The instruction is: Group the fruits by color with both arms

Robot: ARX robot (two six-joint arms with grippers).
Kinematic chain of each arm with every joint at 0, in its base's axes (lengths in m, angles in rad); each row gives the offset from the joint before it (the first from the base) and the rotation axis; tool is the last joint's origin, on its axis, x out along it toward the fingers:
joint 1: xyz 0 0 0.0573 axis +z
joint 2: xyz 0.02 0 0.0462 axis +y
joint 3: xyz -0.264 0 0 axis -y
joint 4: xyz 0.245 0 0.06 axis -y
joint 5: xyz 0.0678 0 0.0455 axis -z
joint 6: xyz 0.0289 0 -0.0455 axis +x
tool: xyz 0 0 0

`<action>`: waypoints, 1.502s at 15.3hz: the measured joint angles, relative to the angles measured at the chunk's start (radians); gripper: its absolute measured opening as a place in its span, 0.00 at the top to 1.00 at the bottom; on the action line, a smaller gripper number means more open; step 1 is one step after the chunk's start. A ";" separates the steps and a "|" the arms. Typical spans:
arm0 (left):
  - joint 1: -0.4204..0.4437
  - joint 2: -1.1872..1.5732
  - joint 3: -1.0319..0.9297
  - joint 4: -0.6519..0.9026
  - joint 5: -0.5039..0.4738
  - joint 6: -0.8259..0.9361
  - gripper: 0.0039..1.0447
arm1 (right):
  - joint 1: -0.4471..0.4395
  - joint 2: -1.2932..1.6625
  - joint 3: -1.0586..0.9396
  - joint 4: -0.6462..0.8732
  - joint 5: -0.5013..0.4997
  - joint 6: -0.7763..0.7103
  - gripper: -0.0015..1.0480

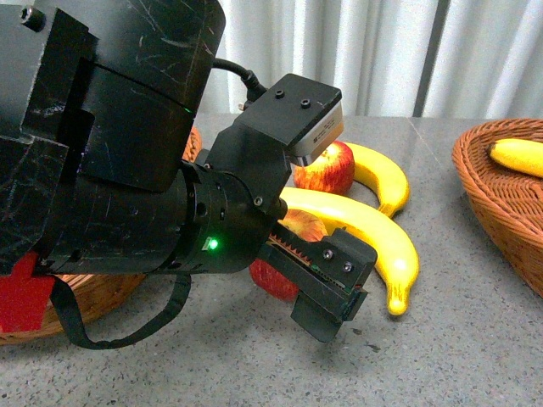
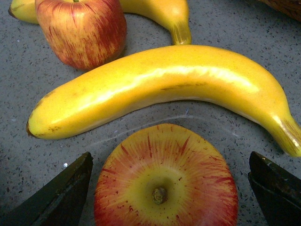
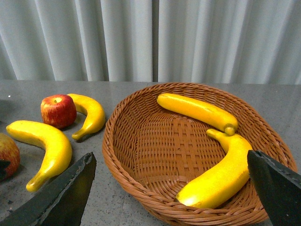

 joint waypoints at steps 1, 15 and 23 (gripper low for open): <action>0.000 0.001 0.000 0.000 0.001 0.000 0.15 | 0.000 0.000 0.000 0.000 0.000 0.000 0.06; 0.343 -0.287 -0.093 -0.034 -0.186 -0.254 0.37 | 0.000 0.000 0.000 0.000 0.000 0.000 0.06; 0.393 -0.212 -0.145 -0.032 -0.179 -0.291 0.25 | 0.000 0.000 0.000 0.000 0.000 0.000 0.06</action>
